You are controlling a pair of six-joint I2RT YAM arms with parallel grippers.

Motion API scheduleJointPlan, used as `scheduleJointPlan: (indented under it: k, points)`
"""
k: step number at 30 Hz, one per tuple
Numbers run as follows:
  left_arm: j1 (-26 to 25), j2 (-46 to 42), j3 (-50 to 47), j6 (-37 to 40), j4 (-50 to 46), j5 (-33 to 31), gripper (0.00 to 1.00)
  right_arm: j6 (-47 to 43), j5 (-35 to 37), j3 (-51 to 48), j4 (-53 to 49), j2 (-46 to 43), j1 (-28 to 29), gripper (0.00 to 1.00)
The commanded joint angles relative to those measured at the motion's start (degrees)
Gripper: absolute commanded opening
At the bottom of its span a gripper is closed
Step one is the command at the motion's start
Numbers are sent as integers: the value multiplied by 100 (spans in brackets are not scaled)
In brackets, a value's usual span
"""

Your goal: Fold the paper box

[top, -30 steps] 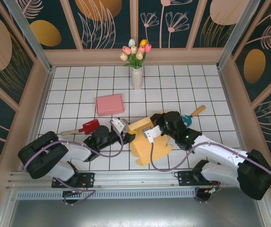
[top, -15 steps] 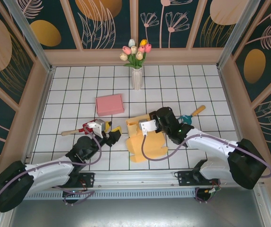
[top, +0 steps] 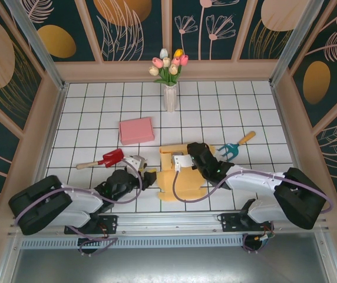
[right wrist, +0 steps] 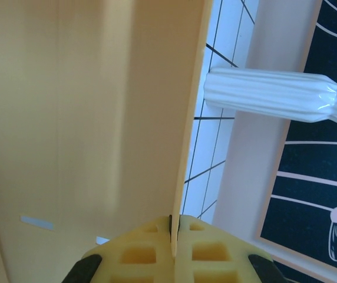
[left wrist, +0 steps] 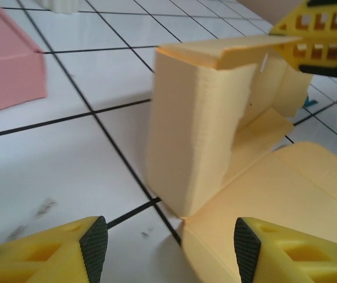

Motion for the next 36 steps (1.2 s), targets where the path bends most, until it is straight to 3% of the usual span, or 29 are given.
scheduleJointPlan:
  k: [1,10,24,32,36]
  points:
    - [-199,450,310,214,784,-116,61,1,406,-232,248,-78,211,0]
    - [-353,1640,912,279,1290,-733,59,255,1000,-350,480,8,713,0]
    - [-481,2277,1071,397,1848,-1433,43,1115,2016,-589,845,501,1245,0]
    - [-501,2758,1210,478,2198,-2057,31,1786,2257,-658,637,584,1486,0]
    - [-499,2920,1314,576,2331,-2411,12,1991,2248,-634,407,587,1529,0]
